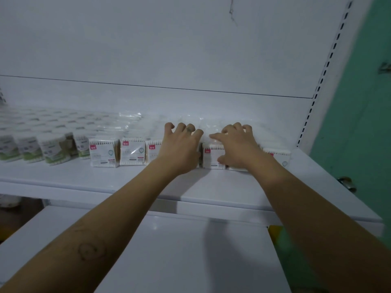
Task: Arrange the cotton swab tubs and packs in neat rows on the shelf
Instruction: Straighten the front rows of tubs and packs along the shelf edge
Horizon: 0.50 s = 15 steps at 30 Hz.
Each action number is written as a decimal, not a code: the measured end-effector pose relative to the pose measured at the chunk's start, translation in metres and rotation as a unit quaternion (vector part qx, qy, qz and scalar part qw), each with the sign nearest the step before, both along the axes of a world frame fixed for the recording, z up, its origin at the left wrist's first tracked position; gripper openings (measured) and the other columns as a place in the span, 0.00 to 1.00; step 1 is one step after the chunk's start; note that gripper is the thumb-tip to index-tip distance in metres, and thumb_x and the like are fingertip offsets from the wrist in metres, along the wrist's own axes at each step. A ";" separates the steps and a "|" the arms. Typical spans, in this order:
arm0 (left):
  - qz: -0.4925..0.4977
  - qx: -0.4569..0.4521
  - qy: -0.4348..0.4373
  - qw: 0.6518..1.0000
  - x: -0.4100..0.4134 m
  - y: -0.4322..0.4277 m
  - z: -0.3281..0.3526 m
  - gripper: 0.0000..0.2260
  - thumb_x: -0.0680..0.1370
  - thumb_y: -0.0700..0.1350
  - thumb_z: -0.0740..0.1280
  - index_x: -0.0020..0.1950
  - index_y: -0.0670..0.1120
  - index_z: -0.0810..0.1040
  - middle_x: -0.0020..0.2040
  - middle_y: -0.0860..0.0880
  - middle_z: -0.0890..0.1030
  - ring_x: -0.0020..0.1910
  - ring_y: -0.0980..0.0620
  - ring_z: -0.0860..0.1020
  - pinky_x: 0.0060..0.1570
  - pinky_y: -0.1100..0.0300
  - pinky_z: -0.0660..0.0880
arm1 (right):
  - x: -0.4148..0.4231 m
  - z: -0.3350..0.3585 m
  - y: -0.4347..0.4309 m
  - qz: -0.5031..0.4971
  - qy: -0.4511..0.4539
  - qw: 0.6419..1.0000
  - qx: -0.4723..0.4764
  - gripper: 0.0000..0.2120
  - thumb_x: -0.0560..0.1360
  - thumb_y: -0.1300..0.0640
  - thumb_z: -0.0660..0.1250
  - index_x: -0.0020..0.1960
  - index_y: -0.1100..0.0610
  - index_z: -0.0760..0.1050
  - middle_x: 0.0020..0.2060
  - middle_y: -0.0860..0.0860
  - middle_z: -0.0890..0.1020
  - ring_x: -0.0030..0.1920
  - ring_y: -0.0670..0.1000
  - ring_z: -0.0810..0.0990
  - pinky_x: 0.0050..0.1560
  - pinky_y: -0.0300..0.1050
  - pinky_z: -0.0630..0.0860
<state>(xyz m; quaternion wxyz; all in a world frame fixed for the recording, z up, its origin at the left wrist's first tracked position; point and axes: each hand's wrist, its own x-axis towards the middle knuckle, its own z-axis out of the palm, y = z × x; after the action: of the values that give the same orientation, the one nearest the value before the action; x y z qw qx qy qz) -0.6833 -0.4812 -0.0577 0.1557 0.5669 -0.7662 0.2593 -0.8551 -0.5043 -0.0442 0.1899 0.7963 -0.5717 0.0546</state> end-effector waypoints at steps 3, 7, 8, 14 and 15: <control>-0.020 -0.014 0.013 1.000 -0.011 0.001 0.002 0.24 0.78 0.54 0.63 0.73 0.50 0.65 0.72 0.47 0.68 0.70 0.46 0.65 0.68 0.44 0.54 | -0.007 0.007 0.006 -0.006 -0.006 1.000 -0.011 0.41 0.71 0.39 0.70 0.77 0.43 0.54 0.75 0.54 0.60 0.74 0.56 0.55 0.74 0.59 0.46; -0.049 -0.017 0.018 0.998 -0.029 -0.004 0.001 0.23 0.77 0.55 0.65 0.70 0.51 0.66 0.70 0.48 0.70 0.68 0.46 0.67 0.67 0.45 0.56 | -0.026 0.023 0.013 -0.016 -0.009 1.000 -0.013 0.39 0.72 0.41 0.70 0.77 0.44 0.55 0.75 0.53 0.60 0.75 0.55 0.53 0.74 0.62 0.42; -0.056 -0.020 0.025 0.998 -0.033 -0.005 0.000 0.21 0.77 0.53 0.66 0.69 0.52 0.67 0.69 0.48 0.72 0.67 0.47 0.69 0.66 0.45 0.56 | -0.032 0.025 0.015 -0.021 -0.008 1.000 -0.013 0.39 0.72 0.42 0.71 0.77 0.44 0.56 0.75 0.53 0.60 0.75 0.54 0.54 0.74 0.62 0.41; -0.072 -0.034 0.029 0.996 -0.044 -0.014 -0.003 0.19 0.74 0.40 0.67 0.63 0.52 0.69 0.63 0.50 0.76 0.61 0.48 0.72 0.63 0.48 0.59 | -0.056 0.021 0.025 -0.033 -0.025 0.999 0.000 0.33 0.71 0.47 0.73 0.72 0.46 0.64 0.67 0.50 0.70 0.71 0.52 0.63 0.74 0.59 0.43; -0.074 -0.033 0.024 0.996 -0.045 -0.015 -0.003 0.18 0.74 0.40 0.67 0.62 0.52 0.70 0.61 0.50 0.76 0.60 0.48 0.73 0.63 0.48 0.59 | -0.057 0.019 0.025 -0.035 -0.021 0.999 0.003 0.32 0.71 0.47 0.73 0.72 0.47 0.64 0.67 0.50 0.71 0.70 0.52 0.64 0.74 0.59 0.43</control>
<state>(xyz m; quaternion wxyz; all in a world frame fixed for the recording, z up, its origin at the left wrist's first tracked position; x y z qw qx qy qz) -0.7283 -0.4963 -0.0607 0.2110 0.5093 -0.7934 0.2583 -0.9118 -0.4794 -0.0252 0.1775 0.7751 -0.6032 0.0626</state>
